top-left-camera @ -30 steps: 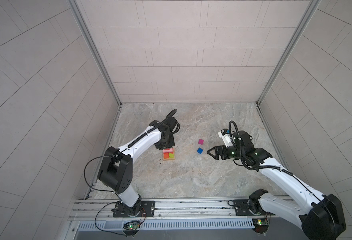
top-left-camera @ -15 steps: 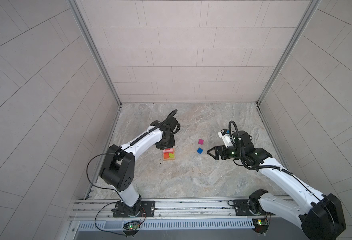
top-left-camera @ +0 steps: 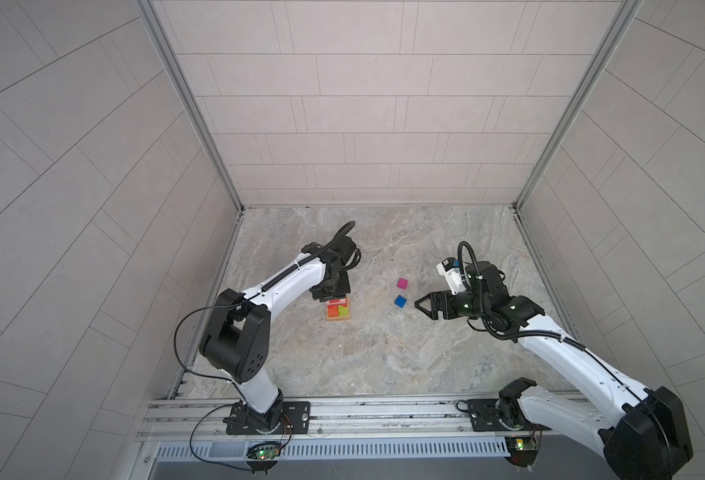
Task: Build the wood block tower
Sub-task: 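Lower the red cube with the left gripper onto the pink block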
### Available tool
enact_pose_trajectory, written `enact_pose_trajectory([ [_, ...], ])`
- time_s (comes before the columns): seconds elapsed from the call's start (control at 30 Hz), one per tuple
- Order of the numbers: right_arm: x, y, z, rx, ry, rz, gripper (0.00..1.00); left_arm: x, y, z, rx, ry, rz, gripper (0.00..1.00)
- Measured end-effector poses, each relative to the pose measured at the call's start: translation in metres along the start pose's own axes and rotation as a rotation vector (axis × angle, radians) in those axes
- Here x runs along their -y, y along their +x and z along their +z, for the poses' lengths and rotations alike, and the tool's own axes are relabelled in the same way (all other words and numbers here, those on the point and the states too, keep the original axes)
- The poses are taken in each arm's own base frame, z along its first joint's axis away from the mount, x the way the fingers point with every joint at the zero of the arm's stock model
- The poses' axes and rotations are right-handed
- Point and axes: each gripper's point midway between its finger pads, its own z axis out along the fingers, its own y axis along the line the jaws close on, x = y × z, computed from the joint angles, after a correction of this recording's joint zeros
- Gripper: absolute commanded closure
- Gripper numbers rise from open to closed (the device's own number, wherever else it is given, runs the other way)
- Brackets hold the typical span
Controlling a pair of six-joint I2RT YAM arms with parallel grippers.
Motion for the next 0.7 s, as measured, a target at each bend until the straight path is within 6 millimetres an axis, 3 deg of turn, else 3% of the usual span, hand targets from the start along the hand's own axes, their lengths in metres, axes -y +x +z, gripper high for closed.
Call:
enact_pose_trajectory([
  [0.7,0.0001,0.0001,0.0,0.0,0.0,0.0,0.06,0.0018,-0.0024,0.0,0.01,0.007,-0.002,0.7],
])
